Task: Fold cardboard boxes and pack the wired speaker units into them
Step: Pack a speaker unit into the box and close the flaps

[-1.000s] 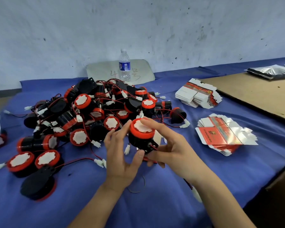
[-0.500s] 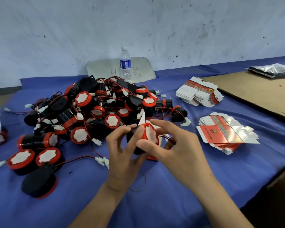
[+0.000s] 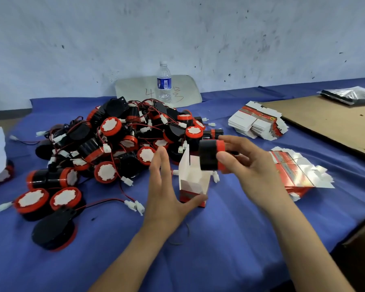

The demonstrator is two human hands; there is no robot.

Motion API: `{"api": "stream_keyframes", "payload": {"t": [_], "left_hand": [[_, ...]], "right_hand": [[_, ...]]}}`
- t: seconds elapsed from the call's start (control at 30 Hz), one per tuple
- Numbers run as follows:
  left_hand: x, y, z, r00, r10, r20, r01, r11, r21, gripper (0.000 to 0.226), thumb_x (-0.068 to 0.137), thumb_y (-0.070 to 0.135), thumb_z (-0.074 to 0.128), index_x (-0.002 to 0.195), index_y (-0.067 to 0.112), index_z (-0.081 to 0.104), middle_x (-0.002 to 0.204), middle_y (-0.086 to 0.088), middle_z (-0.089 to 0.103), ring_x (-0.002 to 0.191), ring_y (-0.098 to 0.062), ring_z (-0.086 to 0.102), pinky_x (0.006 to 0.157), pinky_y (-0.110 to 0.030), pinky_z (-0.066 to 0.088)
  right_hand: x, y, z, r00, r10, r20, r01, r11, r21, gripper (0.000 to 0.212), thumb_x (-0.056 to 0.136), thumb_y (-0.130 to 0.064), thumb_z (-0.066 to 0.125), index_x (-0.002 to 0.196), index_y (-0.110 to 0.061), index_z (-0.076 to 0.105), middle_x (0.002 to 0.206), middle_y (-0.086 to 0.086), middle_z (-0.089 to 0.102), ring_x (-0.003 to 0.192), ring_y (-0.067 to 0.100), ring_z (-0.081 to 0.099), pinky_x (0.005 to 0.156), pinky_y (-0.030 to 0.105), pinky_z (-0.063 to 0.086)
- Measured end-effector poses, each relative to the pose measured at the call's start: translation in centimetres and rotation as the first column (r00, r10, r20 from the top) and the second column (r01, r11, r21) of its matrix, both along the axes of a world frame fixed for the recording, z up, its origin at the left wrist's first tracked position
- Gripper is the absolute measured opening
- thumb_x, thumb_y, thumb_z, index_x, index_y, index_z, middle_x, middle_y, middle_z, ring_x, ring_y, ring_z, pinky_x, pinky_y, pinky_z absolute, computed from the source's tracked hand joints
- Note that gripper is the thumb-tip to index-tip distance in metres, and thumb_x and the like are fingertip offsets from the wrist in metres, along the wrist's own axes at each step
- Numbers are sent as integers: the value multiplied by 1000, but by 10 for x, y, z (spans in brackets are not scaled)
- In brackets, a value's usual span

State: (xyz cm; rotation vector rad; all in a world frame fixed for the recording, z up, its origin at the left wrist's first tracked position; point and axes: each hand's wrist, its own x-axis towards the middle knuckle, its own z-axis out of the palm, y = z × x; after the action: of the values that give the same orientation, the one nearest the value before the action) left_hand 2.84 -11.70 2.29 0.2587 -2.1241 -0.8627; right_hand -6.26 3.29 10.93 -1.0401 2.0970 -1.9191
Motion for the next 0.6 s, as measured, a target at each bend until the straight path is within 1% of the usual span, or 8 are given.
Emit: {"api": "stream_keyframes", "payload": {"t": [0.07, 0.13, 0.23, 0.33, 0.37, 0.43, 0.5, 0.6], "left_hand": [[-1, -1, -5, 992, -61, 115, 46, 991, 123, 129, 57, 69, 75, 136, 59, -27, 155, 30, -12, 146, 0, 1, 119, -35, 22], [-3, 0, -9, 980, -114, 162, 79, 975, 209, 135, 59, 55, 83, 134, 61, -29, 159, 17, 15, 143, -8, 26, 109, -44, 39], [-6, 5, -12, 976, -75, 203, 34, 980, 199, 136, 63, 43, 84, 134, 59, -31, 138, 16, 52, 121, -15, 55, 90, -40, 53], [-7, 6, -13, 985, -34, 171, -2, 979, 202, 130, 65, 52, 79, 135, 57, -31, 126, 12, 60, 109, -12, 61, 81, -29, 54], [-6, 5, -13, 987, -43, 156, 8, 976, 216, 127, 64, 58, 75, 136, 57, -29, 124, 11, 61, 106, -10, 61, 78, -25, 52], [-6, 4, -12, 985, -81, 151, 46, 974, 220, 124, 66, 58, 74, 136, 58, -28, 112, 8, 64, 97, -10, 63, 73, -24, 52], [-7, 4, -14, 982, -88, 165, 59, 982, 177, 125, 70, 47, 78, 133, 62, -29, 100, 4, 64, 88, -14, 63, 70, -29, 53], [-8, 3, -14, 980, -84, 183, 53, 984, 169, 124, 72, 42, 77, 133, 62, -29, 95, 8, 66, 87, -12, 64, 71, -32, 55]], "right_hand": [[-7, -5, -6, 985, 126, 121, -122, 992, -40, 25, 90, -14, 59, 114, -20, 64, 100, -4, 73, 87, 12, 69, 72, 25, 57], [-11, -11, -17, 980, 161, 120, -164, 986, 21, 27, 91, -8, 58, 116, -16, 62, 103, -1, 71, 86, 11, 67, 73, 26, 57], [-11, -17, -32, 966, 238, 98, -248, 962, 111, 31, 94, 0, 54, 121, -12, 59, 107, 2, 70, 78, 2, 64, 63, 18, 51], [-12, -19, -39, 976, 210, 55, -216, 965, 146, 33, 93, -3, 57, 123, -18, 61, 109, 2, 71, 76, 3, 62, 65, 20, 50], [-14, -20, -40, 987, 160, 6, -158, 970, 184, 34, 91, -6, 61, 122, -21, 61, 111, 1, 70, 84, 4, 63, 72, 21, 51], [-15, -24, -39, 975, 85, -206, -3, 929, 369, 41, 87, -15, 69, 125, -26, 61, 122, -5, 66, 106, 9, 61, 87, 24, 48], [-15, -28, -34, 896, 156, -416, 94, 848, 521, 46, 84, -23, 72, 129, -29, 59, 131, -12, 58, 117, 10, 54, 89, 20, 41], [-14, -35, -26, 793, 300, -531, 134, 764, 631, 48, 88, -30, 67, 134, -29, 55, 131, -11, 50, 115, 11, 51, 82, 17, 36]]}}
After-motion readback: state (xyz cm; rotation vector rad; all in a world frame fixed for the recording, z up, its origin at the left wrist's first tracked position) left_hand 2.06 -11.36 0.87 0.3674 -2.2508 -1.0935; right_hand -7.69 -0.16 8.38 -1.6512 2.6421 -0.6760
